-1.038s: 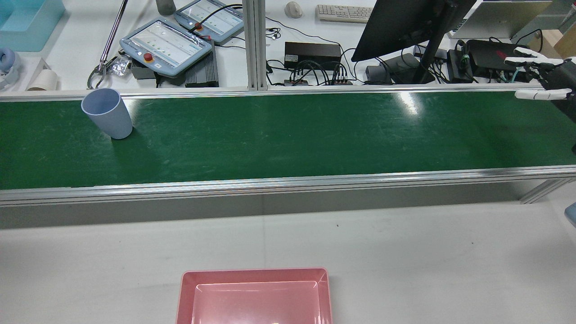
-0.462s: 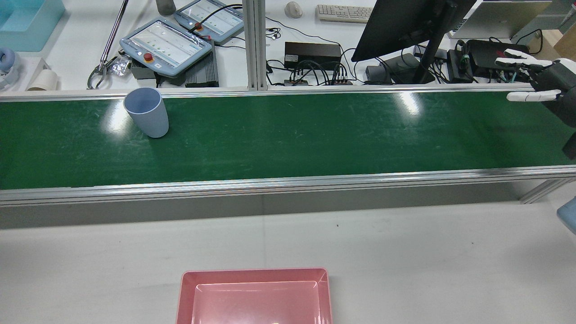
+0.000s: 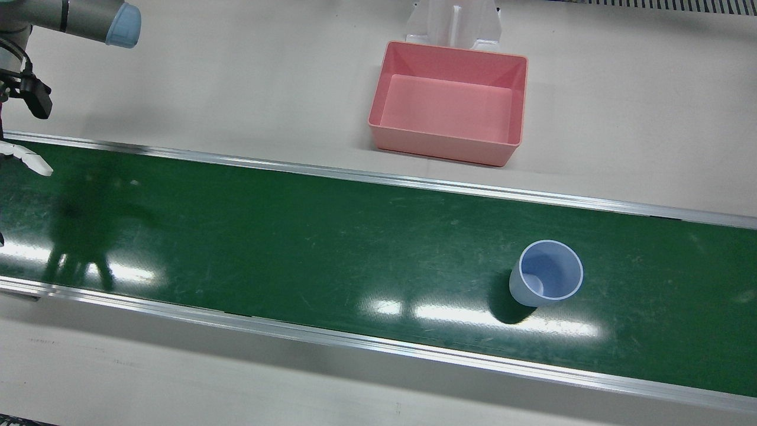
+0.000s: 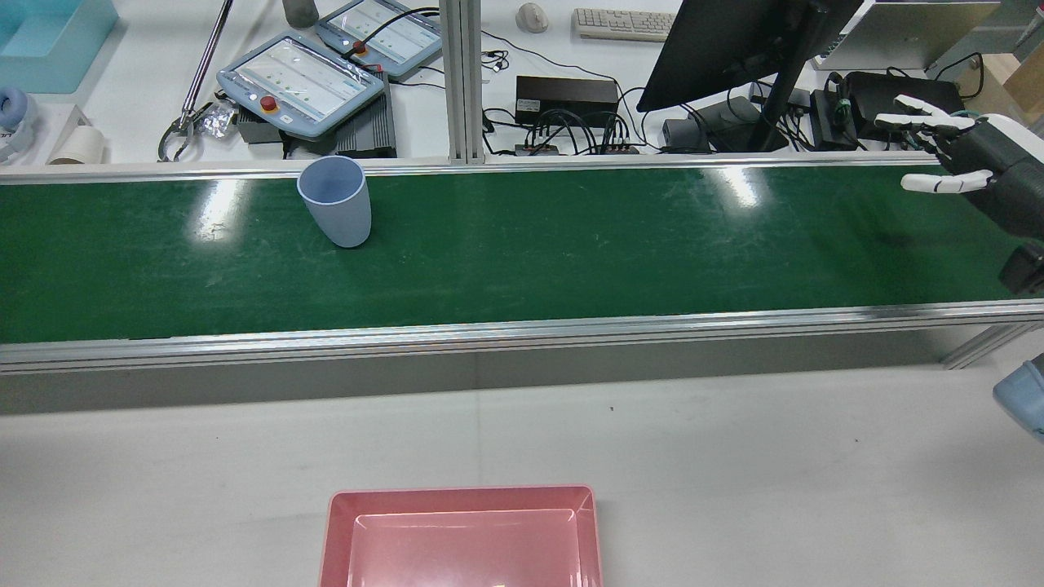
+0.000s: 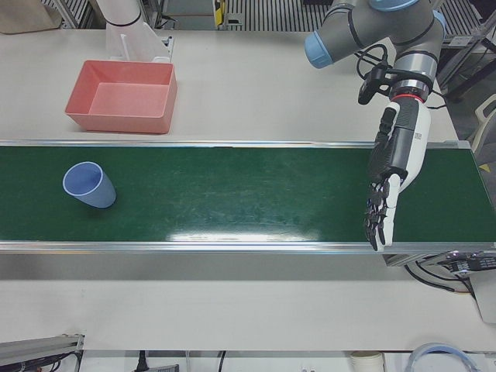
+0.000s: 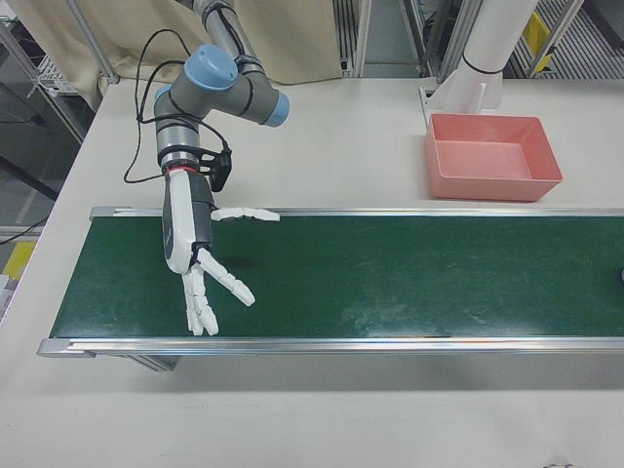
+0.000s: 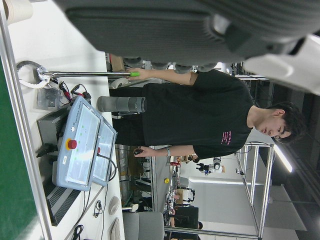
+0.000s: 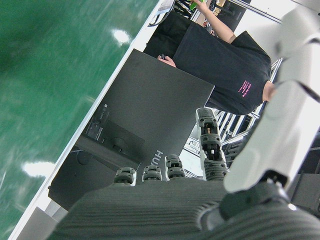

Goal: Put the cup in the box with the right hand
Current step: 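Move the right hand toward the pale blue cup riding the conveyor, then close the right hand around the pale blue cup and lift it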

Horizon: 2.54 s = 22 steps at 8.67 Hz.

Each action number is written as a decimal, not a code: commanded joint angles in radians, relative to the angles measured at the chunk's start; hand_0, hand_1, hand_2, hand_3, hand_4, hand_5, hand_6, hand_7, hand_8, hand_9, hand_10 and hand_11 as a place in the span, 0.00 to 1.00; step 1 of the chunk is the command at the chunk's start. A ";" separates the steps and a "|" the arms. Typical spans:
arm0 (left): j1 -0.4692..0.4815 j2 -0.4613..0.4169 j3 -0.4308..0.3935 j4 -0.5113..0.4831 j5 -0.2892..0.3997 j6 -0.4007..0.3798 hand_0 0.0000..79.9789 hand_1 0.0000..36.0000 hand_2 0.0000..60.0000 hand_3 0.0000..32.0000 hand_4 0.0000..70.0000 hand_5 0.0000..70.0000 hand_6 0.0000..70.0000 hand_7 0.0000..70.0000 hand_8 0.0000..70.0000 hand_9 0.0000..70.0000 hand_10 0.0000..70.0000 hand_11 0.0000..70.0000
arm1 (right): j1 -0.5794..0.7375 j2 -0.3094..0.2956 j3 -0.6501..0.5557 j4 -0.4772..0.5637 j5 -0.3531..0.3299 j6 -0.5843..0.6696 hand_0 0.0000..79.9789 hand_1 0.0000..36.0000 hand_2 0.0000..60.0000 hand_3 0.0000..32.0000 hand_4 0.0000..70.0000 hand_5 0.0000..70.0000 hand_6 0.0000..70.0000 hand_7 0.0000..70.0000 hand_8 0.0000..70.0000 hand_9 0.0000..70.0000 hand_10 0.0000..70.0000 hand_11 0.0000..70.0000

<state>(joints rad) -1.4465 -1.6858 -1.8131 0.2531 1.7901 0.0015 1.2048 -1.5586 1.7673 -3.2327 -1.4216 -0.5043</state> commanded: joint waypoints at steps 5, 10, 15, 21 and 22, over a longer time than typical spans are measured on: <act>0.000 0.000 0.000 0.000 0.002 0.000 0.00 0.00 0.00 0.00 0.00 0.00 0.00 0.00 0.00 0.00 0.00 0.00 | -0.016 0.014 -0.005 -0.001 0.000 -0.014 0.62 0.40 0.17 0.03 0.21 0.07 0.05 0.21 0.02 0.08 0.04 0.08; 0.000 0.000 0.000 0.000 0.002 0.000 0.00 0.00 0.00 0.00 0.00 0.00 0.00 0.00 0.00 0.00 0.00 0.00 | -0.037 0.028 -0.005 0.008 0.019 -0.028 0.62 0.40 0.16 0.06 0.17 0.07 0.05 0.18 0.02 0.08 0.05 0.09; 0.000 0.000 -0.002 0.000 0.000 0.000 0.00 0.00 0.00 0.00 0.00 0.00 0.00 0.00 0.00 0.00 0.00 0.00 | -0.111 0.061 0.000 0.005 0.026 -0.028 0.61 0.43 0.25 0.11 0.18 0.07 0.05 0.23 0.03 0.09 0.04 0.08; 0.000 0.000 0.000 0.000 0.002 0.000 0.00 0.00 0.00 0.00 0.00 0.00 0.00 0.00 0.00 0.00 0.00 0.00 | -0.163 0.063 0.004 0.002 0.066 -0.028 0.62 0.41 0.19 0.09 0.20 0.07 0.05 0.23 0.03 0.09 0.04 0.08; 0.000 0.000 0.000 0.000 0.000 0.000 0.00 0.00 0.00 0.00 0.00 0.00 0.00 0.00 0.00 0.00 0.00 0.00 | -0.166 0.063 0.004 0.002 0.064 -0.027 0.61 0.37 0.15 0.11 0.22 0.07 0.05 0.23 0.02 0.09 0.04 0.08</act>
<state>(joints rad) -1.4465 -1.6858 -1.8136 0.2532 1.7912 0.0015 1.0482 -1.4966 1.7727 -3.2306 -1.3571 -0.5318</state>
